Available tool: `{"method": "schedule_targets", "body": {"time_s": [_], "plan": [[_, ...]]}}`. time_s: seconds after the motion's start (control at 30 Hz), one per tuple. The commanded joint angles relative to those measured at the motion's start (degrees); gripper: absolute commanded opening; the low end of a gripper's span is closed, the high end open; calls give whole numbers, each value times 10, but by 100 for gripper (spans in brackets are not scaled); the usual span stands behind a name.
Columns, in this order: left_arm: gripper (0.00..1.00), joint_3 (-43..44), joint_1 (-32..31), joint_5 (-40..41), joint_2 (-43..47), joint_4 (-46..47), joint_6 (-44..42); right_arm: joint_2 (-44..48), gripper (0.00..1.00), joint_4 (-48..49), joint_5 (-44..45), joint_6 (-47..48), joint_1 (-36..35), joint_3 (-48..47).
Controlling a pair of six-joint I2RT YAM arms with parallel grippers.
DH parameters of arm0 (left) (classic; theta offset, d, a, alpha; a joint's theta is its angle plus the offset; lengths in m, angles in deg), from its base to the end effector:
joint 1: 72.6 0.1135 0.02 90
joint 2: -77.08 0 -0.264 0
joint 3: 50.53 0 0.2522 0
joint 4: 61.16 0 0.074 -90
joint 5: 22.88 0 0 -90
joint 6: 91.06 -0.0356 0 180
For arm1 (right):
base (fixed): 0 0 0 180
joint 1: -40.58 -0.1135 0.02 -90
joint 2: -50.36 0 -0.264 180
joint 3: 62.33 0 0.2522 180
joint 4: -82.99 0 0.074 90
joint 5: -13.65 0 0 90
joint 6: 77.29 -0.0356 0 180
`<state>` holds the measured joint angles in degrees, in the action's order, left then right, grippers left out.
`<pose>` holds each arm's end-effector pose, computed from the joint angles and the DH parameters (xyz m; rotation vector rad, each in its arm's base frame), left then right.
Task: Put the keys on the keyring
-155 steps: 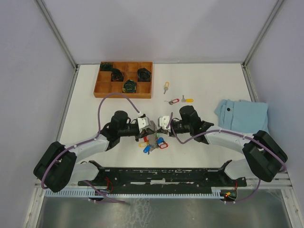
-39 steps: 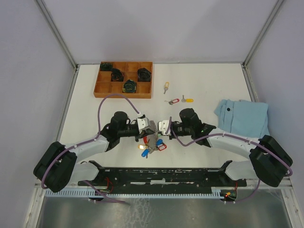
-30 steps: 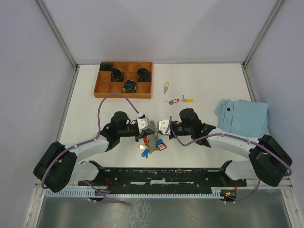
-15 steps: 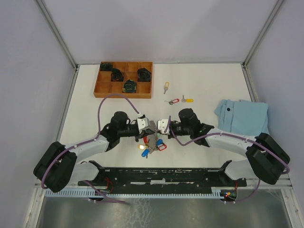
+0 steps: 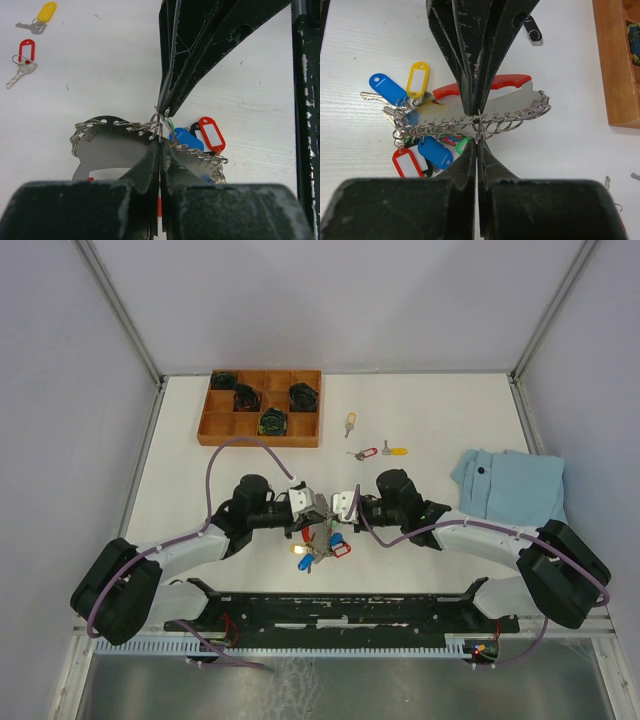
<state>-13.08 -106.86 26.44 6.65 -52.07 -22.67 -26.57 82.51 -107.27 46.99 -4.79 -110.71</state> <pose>0.1816 -0.1517 0.1841 1.3090 1.4797 -0.8453 0.1789 0.2073 0.1994 -1.5619 1.3543 0.6777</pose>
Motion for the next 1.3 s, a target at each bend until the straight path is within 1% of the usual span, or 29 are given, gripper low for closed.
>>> {"method": "schedule_targets", "body": {"time_s": [0.0, 0.4, 1.27], "plan": [[3, 4, -3, -10, 6, 38, -3, 7, 0, 31, -4, -10, -1, -2], [3, 7, -3, -20, 2, 37, -4, -3, 1, 41, -9, -13, -1, -9], [3, 7, -3, -2, 1, 36, -2, 13, 1, 20, -18, -17, 0, -4]]}}
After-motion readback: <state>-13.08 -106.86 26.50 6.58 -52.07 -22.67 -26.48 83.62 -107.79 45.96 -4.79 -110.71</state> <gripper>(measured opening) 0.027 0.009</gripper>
